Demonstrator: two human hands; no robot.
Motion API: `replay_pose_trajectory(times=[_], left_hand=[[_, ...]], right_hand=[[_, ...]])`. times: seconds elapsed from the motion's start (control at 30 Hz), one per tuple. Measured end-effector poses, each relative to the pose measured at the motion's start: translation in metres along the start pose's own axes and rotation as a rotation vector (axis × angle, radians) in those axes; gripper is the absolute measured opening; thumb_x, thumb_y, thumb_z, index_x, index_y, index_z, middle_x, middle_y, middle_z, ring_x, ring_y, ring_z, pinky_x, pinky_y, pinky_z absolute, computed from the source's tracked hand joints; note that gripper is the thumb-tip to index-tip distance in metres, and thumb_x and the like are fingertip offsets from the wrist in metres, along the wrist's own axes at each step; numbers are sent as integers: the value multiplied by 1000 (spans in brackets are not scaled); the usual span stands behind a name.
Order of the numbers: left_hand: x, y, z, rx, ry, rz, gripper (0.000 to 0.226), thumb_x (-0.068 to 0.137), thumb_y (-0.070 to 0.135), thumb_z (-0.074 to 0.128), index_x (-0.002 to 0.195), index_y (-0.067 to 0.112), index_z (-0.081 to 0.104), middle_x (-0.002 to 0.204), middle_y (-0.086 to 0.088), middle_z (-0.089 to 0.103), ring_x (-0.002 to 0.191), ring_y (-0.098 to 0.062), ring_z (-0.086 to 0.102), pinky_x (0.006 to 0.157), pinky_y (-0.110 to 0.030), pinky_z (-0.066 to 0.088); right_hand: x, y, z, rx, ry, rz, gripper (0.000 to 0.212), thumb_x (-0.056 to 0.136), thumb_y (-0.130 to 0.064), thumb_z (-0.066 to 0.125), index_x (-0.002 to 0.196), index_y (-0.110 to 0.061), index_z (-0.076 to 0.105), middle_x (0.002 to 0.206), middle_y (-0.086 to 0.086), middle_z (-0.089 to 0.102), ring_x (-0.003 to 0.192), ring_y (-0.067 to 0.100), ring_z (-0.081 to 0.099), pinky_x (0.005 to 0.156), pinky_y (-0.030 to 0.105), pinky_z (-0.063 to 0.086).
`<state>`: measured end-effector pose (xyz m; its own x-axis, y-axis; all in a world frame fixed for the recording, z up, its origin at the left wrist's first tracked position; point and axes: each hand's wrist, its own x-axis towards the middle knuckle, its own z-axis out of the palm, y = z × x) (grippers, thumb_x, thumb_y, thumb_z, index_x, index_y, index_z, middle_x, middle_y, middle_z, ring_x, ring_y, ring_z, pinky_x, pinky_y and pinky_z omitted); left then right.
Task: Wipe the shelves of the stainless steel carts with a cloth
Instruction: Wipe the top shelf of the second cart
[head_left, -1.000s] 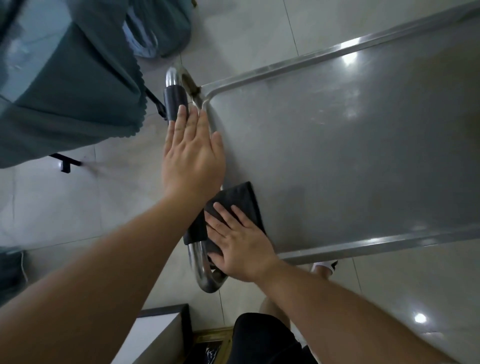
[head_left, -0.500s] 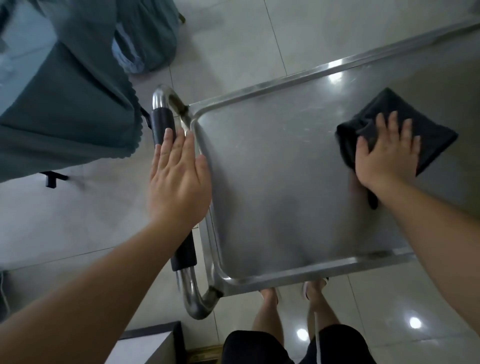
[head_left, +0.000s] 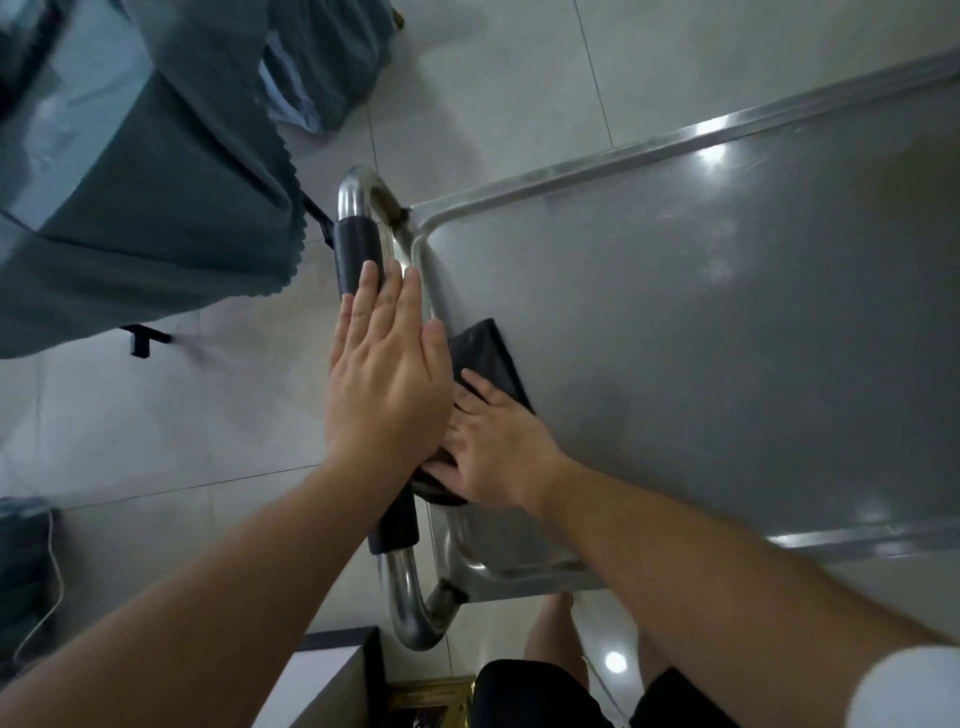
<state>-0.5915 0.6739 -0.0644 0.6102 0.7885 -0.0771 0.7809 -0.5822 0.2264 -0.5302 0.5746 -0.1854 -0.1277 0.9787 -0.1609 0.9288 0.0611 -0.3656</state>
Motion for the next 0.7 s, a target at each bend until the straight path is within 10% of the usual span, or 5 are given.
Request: replay_pose_trajectory(times=[0.1,0.33,0.5,0.7], left_hand=[[0,-1,0,-28,-13,10,64,112,47,14,169,21,21,177,7,11,160,2,-11,129,-25,-11],[1,-2,0,-6,-18,7,62,112,44,16,169,18,23,177,6,13,160,2,-12,128,-23,-13],[1,-1,-1,-2,-30,11,63,112,44,16,169,17,21,177,6,12,160,0,-13,129,-25,-13],[0,1,-2,-6,-40,2,65,111,44,15,169,16,19,178,4,9,161,-2,-14,128,-26,-14]], right_hand=[[-21,63,-16,-54,8,35,70,101,-61,27,165,-35,20,172,-12,11,160,14,1,129,44,2],[-95,258,-80,-31,174,753,75,95,-63,27,163,-33,23,173,-3,18,159,27,12,126,50,9],[-58,252,-87,140,350,1402,79,96,-60,17,166,-25,13,174,-3,4,160,29,0,127,54,4],[49,95,-56,173,304,1010,72,103,-53,26,166,-22,11,174,-1,4,160,29,-3,126,52,-4]])
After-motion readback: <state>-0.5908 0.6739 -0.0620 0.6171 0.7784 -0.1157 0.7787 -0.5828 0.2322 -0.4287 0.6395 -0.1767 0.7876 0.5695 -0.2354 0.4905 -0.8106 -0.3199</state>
